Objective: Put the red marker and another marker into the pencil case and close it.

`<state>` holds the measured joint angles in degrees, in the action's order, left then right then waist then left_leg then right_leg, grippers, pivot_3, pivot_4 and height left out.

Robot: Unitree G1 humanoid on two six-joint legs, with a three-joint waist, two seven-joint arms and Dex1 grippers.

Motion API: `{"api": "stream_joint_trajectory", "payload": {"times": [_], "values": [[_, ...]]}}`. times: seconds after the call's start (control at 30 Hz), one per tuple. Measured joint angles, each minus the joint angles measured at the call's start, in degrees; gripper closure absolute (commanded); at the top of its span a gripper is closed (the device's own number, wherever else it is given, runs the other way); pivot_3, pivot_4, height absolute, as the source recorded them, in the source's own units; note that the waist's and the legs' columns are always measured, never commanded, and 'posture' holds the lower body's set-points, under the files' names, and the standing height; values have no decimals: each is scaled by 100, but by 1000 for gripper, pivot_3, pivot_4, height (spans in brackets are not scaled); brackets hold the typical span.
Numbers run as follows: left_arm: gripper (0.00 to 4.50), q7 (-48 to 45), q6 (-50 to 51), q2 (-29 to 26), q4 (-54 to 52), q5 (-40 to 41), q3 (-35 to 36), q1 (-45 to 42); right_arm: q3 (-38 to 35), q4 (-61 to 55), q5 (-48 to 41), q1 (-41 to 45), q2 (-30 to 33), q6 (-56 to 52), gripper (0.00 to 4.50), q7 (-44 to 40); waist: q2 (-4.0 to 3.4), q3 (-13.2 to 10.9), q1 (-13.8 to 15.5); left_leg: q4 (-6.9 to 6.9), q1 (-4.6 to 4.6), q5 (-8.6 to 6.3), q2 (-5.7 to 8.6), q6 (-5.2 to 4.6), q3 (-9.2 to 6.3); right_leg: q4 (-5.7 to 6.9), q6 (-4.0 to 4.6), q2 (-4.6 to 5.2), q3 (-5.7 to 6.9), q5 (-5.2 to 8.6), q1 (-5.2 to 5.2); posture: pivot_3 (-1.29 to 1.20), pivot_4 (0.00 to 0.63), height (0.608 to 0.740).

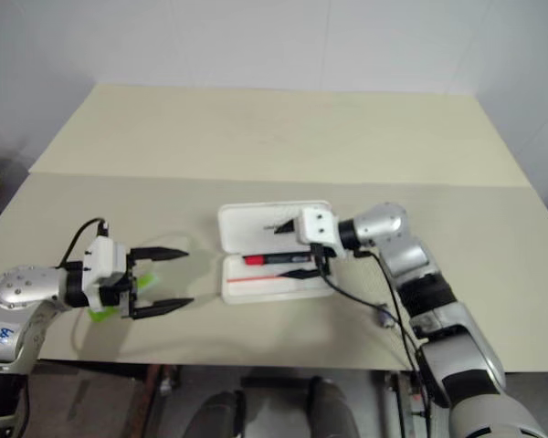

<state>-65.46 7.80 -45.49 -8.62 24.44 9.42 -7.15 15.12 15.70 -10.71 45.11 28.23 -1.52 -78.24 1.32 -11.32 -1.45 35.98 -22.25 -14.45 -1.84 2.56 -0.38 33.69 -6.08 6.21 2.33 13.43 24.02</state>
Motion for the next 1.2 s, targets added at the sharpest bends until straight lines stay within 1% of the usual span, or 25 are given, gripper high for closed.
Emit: {"api": "stream_joint_trajectory", "payload": {"times": [0.07, 0.1, 0.2, 0.27, 0.3, 0.33, 0.43, 0.53, 0.67, 0.77, 0.97, 1.07, 1.13, 1.2], "values": [[0, 30, 24, -57, -8, 16, 222, 311, -258, -765, -582, -261, 317, -601, 45, -198, 0, 0, 9, 1, -1, -8, -4, 3, 0, 5, 2, -3, 1, 2, 1, 0, 150, 740], [0, 30, 23, -79, 3, 20, 351, 452, -398, -1038, -809, -413, 502, -802, 45, -288, 0, 0, 34, 3, -2, -13, -4, 1, 0, -13, 2, -2, 1, 6, 1, 0, 150, 740], [0, 19, -57, -160, 107, 23, 700, 799, -743, -1546, -1309, -868, 957, -1213, 45, -473, 0, 0, 88, 12, -1, -30, -5, -6, 9, -18, 17, -1, 0, 15, 0, 0, 150, 740], [0, 12, -176, -165, 274, 23, 871, 901, -898, -1705, -1507, -1077, 1125, -1366, 45, -515, 0, -1, 121, 13, 1, -30, -6, -5, 11, -19, 26, -1, -1, 20, 0, 0, 150, 740], [0, 12, -247, -165, 379, 22, 976, 996, -961, -1745, -1573, -1171, 1232, -1368, 45, -548, 0, -1, 121, 13, 1, -30, -6, -5, 13, -20, 46, -1, -2, 31, 0, 0, 150, 740], [0, 8, -311, -165, 511, 22, 1040, 1039, -1064, -1747, -1597, -1256, 1304, -1341, 45, -581, 0, -1, 123, 14, 2, -30, -6, -5, 15, -19, 94, -1, -3, 58, 0, 0, 150, 740], [0, -29, -481, -165, 942, 18, 1237, 1201, -1351, -1601, -1619, -1461, 1594, -986, 45, -740, 0, -1, 128, 13, 3, -32, -6, -7, 20, -20, 94, -1, -6, 58, 1, 0, 150, 740], [0, -116, -608, -165, 1317, 7, 1243, 1219, -1465, -1137, -1477, -1643, 1887, -391, 45, -886, 1, 0, 134, 13, 3, -33, -6, -8, 22, -21, 93, -1, -7, 58, 1, 0, 150, 740], [0, -280, -855, -170, 1920, -69, 1232, 1203, -1576, -297, -1275, -1666, 1965, 203, 45, -908, 1, 0, 131, 15, 6, -33, -6, -8, 27, -16, 93, -2, -10, 58, 1, 0, 150, 740], [0, -318, -956, -170, 2362, -155, 1152, 1061, -1701, 69, -1204, -1665, 2003, 426, 45, -896, 1, 0, 131, 15, 6, -33, -7, -8, 27, -14, 92, -2, -11, 57, 1, 0, 150, 740], [0, -422, -1043, -159, 2818, -231, 931, 628, -1780, 187, -1175, -1653, 2023, 543, 45, -838, 1, 0, 128, 16, 8, -33, -7, -8, 28, -8, 75, -2, -12, 48, 1, 0, 150, 740], [587, -482, -1041, -43, 2991, -205, 866, 370, -1786, 95, -1168, -1690, 2025, 496, 0, -748, 1, 0, 133, 17, 9, -33, -7, -8, 29, -6, 58, -2, -12, 38, 1, 0, 150, 740], [1256, -541, -1038, 25, 2991, -181, 819, 312, -1786, -58, -1173, -1720, 2025, 440, 0, -698, 1, 0, 134, 16, 8, -33, -7, -7, 29, -10, 2, -2, -13, 7, 1, 0, 150, 740], [1960, -548, -1021, 39, 2994, -177, 802, 308, -1786, -189, -1181, -1752, 2025, 377, 0, -654, 1, 0, 128, 15, 8, -34, -7, -7, 29, -12, 1, -2, -13, 7, 1, 0, 150, 740]]}}
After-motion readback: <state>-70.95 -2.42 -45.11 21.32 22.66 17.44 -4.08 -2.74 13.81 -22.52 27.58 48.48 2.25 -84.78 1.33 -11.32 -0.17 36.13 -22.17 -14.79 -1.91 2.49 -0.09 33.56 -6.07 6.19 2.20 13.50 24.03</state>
